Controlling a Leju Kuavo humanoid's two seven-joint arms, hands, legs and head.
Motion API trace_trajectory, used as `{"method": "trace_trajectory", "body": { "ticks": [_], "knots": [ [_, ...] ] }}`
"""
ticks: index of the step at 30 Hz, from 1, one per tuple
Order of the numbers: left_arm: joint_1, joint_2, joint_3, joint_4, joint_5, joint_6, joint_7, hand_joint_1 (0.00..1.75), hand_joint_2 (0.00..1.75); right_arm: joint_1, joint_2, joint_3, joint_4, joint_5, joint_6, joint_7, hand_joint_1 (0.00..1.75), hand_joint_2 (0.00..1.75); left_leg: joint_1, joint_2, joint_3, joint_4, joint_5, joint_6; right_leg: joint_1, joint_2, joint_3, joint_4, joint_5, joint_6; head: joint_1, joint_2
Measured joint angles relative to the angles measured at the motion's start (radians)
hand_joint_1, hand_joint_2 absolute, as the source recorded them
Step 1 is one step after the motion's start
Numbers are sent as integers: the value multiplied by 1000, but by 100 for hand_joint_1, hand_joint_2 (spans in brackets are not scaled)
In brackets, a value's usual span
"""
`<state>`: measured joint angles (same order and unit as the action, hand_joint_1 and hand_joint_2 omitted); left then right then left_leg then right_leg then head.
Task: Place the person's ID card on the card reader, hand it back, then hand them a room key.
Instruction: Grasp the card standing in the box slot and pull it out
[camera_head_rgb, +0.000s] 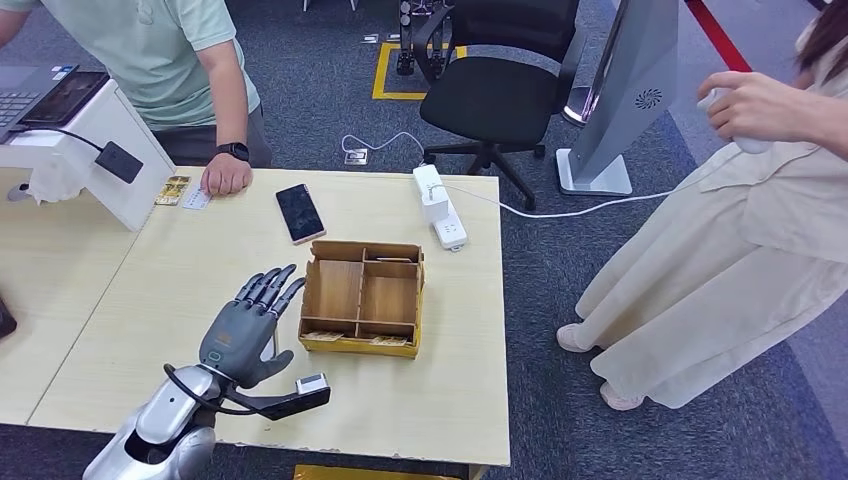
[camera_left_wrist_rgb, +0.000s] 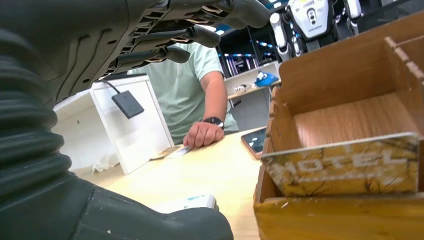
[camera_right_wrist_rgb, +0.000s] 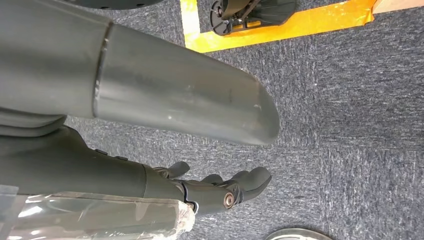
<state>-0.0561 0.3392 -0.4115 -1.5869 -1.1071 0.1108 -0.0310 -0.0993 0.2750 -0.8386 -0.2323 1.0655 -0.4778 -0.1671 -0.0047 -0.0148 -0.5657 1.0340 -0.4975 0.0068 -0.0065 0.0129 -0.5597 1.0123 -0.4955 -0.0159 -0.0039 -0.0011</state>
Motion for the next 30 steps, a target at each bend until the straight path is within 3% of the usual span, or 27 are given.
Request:
{"method": "trace_trajectory", "body": {
  "ticks": [14, 30],
  "knots": [
    [5, 37, -7, 6, 149, -66, 0, 0, 175, 0, 0, 17, 0, 2, -4, 2, 0, 0, 0, 0, 0, 0, 0, 0, 0, 0, 0, 0, 0, 0, 0, 0],
    [33, 34, -21, 4, 180, -78, 3, 0, 175, -6, 0, 40, 0, 8, -5, 9, 0, 0, 0, 0, 0, 0, 0, 0, 0, 0, 0, 0, 0, 0, 0, 0]
  ]
}}
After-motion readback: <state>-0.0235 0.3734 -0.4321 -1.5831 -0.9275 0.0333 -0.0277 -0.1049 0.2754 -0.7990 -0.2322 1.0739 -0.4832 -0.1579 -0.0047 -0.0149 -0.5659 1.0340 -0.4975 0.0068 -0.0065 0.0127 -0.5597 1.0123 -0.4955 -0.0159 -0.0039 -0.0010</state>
